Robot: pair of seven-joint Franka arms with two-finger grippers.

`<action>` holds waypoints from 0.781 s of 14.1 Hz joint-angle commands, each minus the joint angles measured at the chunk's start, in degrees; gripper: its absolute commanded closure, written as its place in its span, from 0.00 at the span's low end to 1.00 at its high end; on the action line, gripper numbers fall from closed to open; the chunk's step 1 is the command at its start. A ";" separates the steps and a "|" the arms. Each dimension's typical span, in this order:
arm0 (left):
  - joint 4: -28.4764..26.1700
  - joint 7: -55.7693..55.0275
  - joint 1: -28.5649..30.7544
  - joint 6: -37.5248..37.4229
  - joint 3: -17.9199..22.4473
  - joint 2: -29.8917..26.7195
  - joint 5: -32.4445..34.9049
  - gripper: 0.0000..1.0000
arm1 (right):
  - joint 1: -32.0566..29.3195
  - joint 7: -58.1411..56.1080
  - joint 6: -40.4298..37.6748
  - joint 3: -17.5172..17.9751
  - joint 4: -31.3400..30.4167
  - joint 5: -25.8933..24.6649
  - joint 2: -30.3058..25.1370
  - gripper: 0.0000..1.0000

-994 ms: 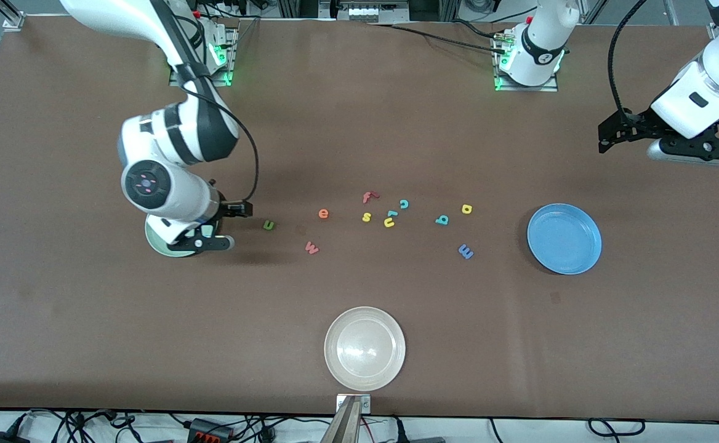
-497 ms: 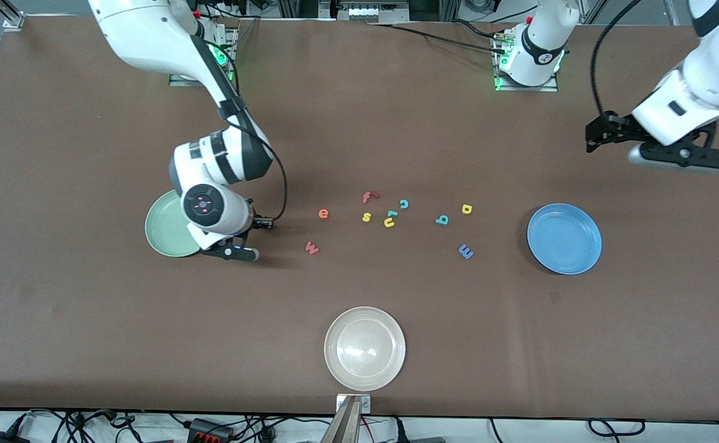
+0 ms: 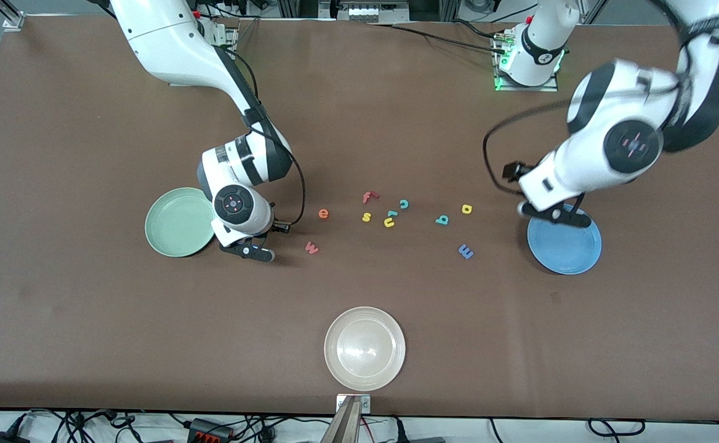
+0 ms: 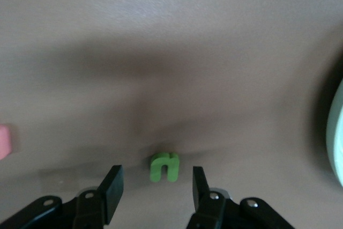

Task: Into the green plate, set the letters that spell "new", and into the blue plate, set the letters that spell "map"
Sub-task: 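Grasp green n with the right gripper while the left gripper grasps blue m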

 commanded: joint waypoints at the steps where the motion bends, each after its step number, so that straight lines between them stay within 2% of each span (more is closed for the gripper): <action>1: 2.46 -15.18 0.94 7.58 -0.18 8.25 -4.72 0.00 | 0.21 1.02 0.36 -0.17 -1.04 0.92 -0.02 0.40; 3: 7.10 -19.54 1.29 10.34 0.26 14.84 -5.89 0.00 | 0.21 1.02 0.53 -0.17 -1.05 1.79 0.06 0.40; 5: 9.84 -23.47 0.33 11.13 0.52 17.67 -5.89 0.00 | 0.21 1.02 0.62 -0.17 -1.05 2.93 0.06 0.43; 6: 11.07 -29.42 -0.28 12.26 0.52 18.90 -5.20 0.00 | 0.30 1.02 0.88 -0.17 -1.05 3.11 0.06 0.45; 8: 11.61 -36.83 -0.99 17.16 0.43 20.23 -2.48 0.00 | 0.21 0.75 1.24 -0.17 -1.05 3.11 0.15 0.46; 10: 11.87 -37.83 -2.48 18.78 0.87 23.29 0.16 0.00 | 0.12 0.58 1.33 -0.17 -1.05 3.11 0.24 0.46; 11: 11.52 -37.57 -2.48 18.78 1.05 23.83 3.74 0.00 | 0.12 0.58 1.33 -0.17 -1.13 3.11 0.15 0.46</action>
